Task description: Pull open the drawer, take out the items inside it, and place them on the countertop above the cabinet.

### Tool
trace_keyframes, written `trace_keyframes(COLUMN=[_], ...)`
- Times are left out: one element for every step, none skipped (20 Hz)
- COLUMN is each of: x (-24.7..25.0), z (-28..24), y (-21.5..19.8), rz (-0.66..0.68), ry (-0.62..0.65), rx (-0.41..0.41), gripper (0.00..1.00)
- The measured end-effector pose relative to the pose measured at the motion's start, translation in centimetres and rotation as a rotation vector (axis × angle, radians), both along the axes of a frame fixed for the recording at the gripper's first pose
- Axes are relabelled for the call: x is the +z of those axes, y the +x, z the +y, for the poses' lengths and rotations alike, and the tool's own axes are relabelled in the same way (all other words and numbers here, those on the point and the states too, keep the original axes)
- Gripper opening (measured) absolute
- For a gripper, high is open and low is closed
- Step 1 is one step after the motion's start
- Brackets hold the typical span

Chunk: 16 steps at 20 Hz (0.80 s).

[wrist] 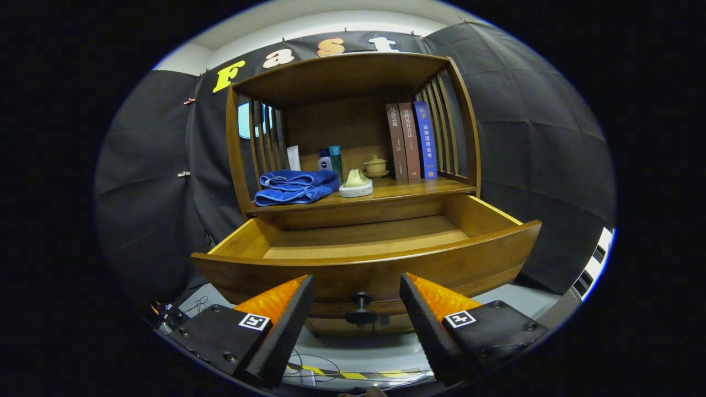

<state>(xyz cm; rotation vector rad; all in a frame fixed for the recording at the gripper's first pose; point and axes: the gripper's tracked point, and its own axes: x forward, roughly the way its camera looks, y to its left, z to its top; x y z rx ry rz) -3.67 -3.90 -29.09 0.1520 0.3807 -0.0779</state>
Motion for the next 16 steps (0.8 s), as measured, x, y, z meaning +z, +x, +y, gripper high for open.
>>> trace_keyframes(x=[-0.4, -0.8, -1.1, -1.5, -1.7, -1.8, -1.7, -1.8, -1.7, -1.6, -1.7, -1.7, -1.7, -1.7, -1.9, -1.8], z=[0.0, 0.0, 0.2, 0.2, 0.2, 0.0, -0.3, -0.1, -0.1, -0.2, -0.2, -0.2, -0.3, -0.4, -0.4, -0.4], y=[0.4, 0.8, 1.2, 1.6, 2.0, 2.2, 2.3, 2.3, 2.5, 2.5, 2.7, 3.0, 3.4, 3.8, 4.4, 5.0], rz=[0.002, 0.007, 0.012, 0.018, 0.022, 0.034, 0.025, 0.024, 0.021, 0.021, 0.022, 0.022, 0.028, 0.035, 0.046, 0.056], ry=[0.000, 0.000, 0.003, 0.004, 0.007, 0.004, 0.000, 0.004, 0.005, 0.000, 0.001, 0.004, 0.007, 0.010, 0.012, 0.011], rx=[-0.001, -0.001, 0.002, 0.002, 0.003, -0.007, -0.016, -0.020, -0.023, -0.020, -0.019, -0.018, -0.018, -0.018, -0.018, -0.019], gripper=[0.99, 0.99, 0.99, 0.99, 0.99, 0.99, 0.99, 0.97, 0.97, 0.97, 0.97, 0.97, 0.97, 0.97, 0.98, 0.98])
